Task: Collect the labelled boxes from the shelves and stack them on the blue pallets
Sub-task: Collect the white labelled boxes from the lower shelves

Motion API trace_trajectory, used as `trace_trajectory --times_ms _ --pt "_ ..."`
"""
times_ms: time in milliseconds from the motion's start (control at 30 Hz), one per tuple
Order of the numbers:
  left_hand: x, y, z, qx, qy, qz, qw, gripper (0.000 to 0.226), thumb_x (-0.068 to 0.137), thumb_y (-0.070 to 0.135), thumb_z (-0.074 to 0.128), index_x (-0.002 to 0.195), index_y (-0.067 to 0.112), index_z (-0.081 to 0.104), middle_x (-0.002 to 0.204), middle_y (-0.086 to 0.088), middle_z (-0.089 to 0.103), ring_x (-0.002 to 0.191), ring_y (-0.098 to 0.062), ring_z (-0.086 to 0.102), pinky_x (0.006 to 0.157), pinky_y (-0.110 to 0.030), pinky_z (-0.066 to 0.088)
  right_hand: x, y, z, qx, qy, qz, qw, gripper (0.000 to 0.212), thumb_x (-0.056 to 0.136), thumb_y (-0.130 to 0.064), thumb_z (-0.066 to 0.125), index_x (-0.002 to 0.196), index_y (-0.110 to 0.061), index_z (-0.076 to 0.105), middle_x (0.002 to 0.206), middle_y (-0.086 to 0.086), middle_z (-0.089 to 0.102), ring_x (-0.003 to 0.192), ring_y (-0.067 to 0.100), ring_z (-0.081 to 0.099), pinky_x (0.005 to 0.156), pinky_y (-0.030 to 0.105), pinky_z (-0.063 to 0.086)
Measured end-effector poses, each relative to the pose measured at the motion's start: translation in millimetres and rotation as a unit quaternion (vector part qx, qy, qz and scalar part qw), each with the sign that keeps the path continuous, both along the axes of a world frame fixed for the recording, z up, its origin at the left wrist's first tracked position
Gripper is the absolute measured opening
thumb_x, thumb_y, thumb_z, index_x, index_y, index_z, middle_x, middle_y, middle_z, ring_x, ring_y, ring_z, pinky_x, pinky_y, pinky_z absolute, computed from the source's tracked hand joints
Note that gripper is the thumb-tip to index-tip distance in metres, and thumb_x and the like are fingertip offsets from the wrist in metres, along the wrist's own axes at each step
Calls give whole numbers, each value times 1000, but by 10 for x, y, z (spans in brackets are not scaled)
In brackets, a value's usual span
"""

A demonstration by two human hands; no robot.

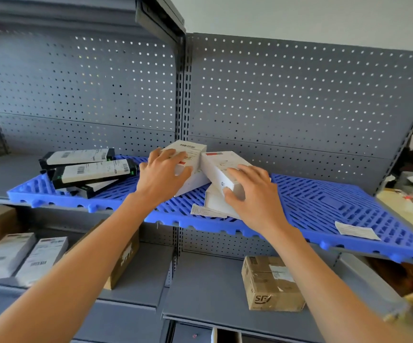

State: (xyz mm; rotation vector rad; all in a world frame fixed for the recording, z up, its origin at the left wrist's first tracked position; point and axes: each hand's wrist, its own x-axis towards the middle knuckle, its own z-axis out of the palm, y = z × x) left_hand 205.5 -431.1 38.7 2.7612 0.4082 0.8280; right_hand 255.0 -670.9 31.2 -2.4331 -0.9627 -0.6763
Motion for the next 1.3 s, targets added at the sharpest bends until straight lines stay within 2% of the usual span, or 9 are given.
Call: trace_trajectory --times_ms 167,300,400,600,767,867,1100,1200,1300 --pt "-219 -213 54 47 -24 27 998 51 99 50 50 145 27 49 156 -1 40 149 -28 24 112 -62 31 -47 -88 19 -23 12 8 1000 54 97 -53 47 144 -27 45 161 -4 25 147 24 19 100 53 43" --pt "-501 -463 55 48 -46 29 997 46 98 45 54 140 25 56 149 1 50 140 -26 38 107 -54 39 -172 -252 -7 -4 16 43 999 54 98 -43 53 148 -23 43 163 0 22 149 22 17 105 57 41" --pt "-747 -719 3 22 -29 32 999 44 98 40 56 138 23 58 144 0 56 135 -27 45 104 -50 40 -315 -404 -38 33 19 81 996 55 98 -34 57 149 -20 42 162 3 28 148 24 22 110 55 38" --pt "-1331 -1137 -263 -24 39 65 997 42 99 41 55 139 27 58 141 1 59 131 -26 50 102 -47 43 -705 -487 -271 60 62 174 981 36 99 -28 59 133 -18 63 140 -3 58 132 19 46 104 45 44" --pt "-1880 -1230 -516 -36 86 108 990 40 99 43 51 135 30 60 136 3 63 125 -26 56 101 -46 48 -1027 -349 -522 -7 125 227 966 37 102 -31 54 136 -19 61 141 -2 58 134 19 46 107 35 39" --pt "-2180 -1180 -637 -35 107 136 984 34 101 41 49 128 27 62 133 0 63 120 -26 57 96 -44 50 -1190 -208 -647 -51 143 253 956 37 102 -30 54 137 -20 60 141 -1 58 132 22 47 105 37 41" --pt "-2832 -776 -930 -93 130 191 969 37 101 46 50 136 35 56 141 5 59 122 -22 60 104 -45 50 -1506 409 -944 -108 149 307 934 38 99 -31 56 136 -22 60 138 -4 60 130 21 48 106 45 43" --pt "-3128 -557 -1053 -88 142 223 960 40 102 44 49 139 31 56 142 4 58 127 -21 56 106 -46 44 -1742 802 -1065 -127 146 331 924 36 98 -30 58 132 -20 62 130 -1 65 124 24 52 100 44 47" --pt "-3451 -246 -1200 -106 150 254 950 39 101 46 49 134 30 60 136 4 62 124 -23 58 103 -47 48 -2033 1255 -1208 -146 149 351 913 38 98 -32 57 134 -19 62 132 1 65 126 24 53 101 41 48"
